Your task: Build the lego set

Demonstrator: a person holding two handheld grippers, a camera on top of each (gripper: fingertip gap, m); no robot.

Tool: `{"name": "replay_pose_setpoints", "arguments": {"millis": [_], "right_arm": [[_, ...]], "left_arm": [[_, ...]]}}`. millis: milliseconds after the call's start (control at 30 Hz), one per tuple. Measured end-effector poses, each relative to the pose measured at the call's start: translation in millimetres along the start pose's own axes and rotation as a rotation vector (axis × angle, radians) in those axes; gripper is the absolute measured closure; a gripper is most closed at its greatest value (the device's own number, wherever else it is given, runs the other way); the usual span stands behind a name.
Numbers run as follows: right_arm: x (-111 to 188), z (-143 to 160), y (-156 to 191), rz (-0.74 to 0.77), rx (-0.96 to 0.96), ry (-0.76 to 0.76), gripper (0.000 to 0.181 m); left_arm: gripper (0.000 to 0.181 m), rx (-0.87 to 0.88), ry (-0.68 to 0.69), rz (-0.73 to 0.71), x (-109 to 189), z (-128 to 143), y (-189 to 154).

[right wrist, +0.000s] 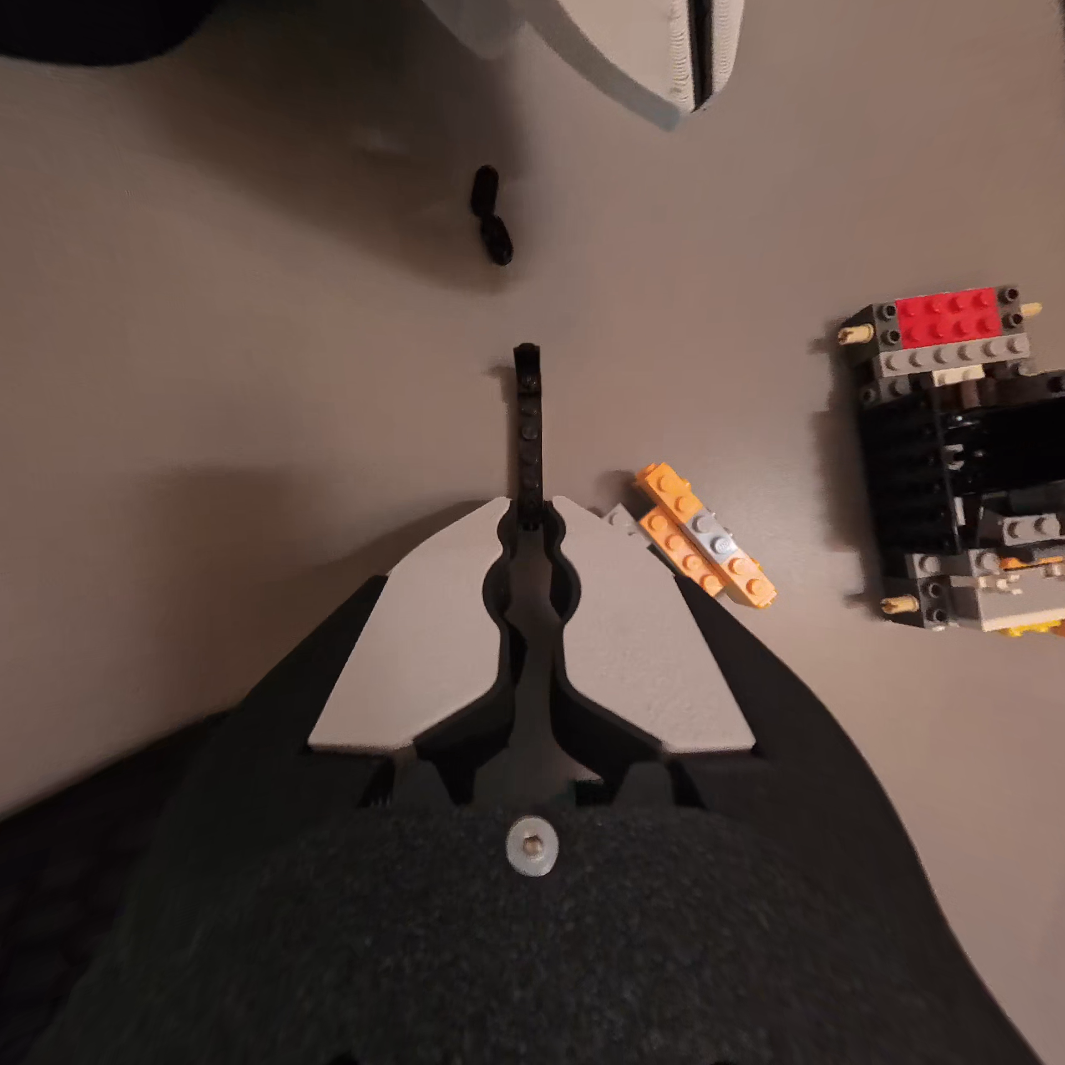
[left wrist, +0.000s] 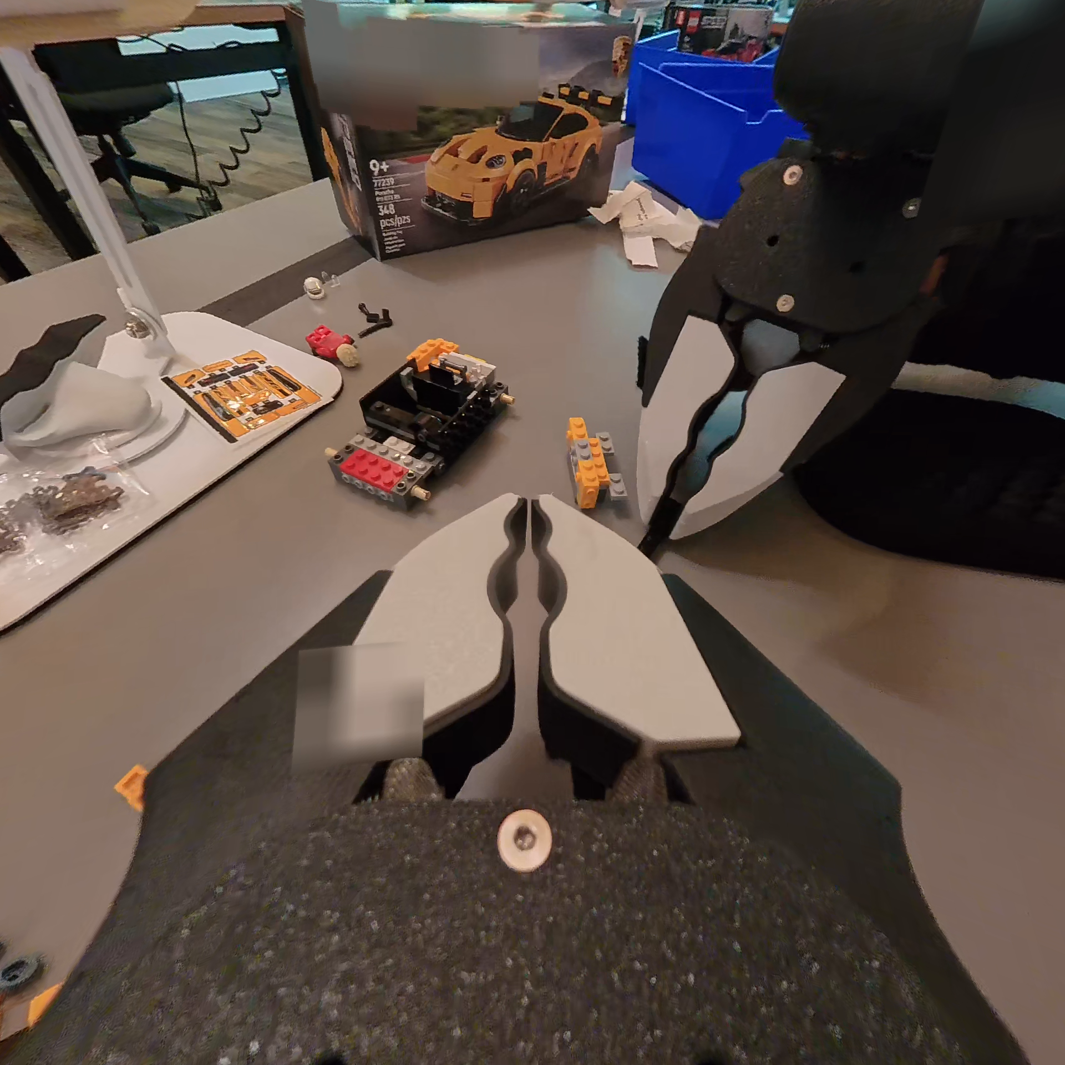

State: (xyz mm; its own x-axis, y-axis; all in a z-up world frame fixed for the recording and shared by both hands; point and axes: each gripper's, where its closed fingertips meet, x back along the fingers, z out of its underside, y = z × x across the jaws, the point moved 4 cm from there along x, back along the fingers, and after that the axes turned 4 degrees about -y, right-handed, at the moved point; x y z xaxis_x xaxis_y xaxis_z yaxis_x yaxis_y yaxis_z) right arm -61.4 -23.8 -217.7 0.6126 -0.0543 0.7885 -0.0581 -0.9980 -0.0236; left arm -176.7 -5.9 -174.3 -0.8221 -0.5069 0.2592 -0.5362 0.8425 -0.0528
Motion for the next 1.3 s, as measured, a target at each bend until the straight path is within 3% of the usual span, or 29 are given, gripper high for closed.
{"name": "replay_pose_setpoints", "arguments": {"millis": [267,400,500,700,1300], "right_arm": [[32.7,14.0,-7.2,-0.066,0.141,-0.070,0.174],[54.0,10.2,-9.9,-0.095,0.219,-0.117,0.173],[62.6,4.5,-9.2,-0.114,0.282,-0.129,0.173],[67.8,-2.5,-3.6,-0.187,0.357,-0.141,0.173],[64.4,-2.7,-16.5,-0.161,0.291,-0.196,0.170]], "left_arm": [[0.167,-0.037,0.017,0.211,-9.0,3.2,-35.2],[0.150,-0.055,0.040,0.289,-19.8,4.4,-53.7],[0.147,-0.060,0.024,0.345,-26.2,-1.5,-66.4],[0.169,-0.145,0.053,0.326,-38.5,-2.4,-76.4],[0.173,-0.099,0.016,0.235,-38.1,-6.5,-60.9]]}}
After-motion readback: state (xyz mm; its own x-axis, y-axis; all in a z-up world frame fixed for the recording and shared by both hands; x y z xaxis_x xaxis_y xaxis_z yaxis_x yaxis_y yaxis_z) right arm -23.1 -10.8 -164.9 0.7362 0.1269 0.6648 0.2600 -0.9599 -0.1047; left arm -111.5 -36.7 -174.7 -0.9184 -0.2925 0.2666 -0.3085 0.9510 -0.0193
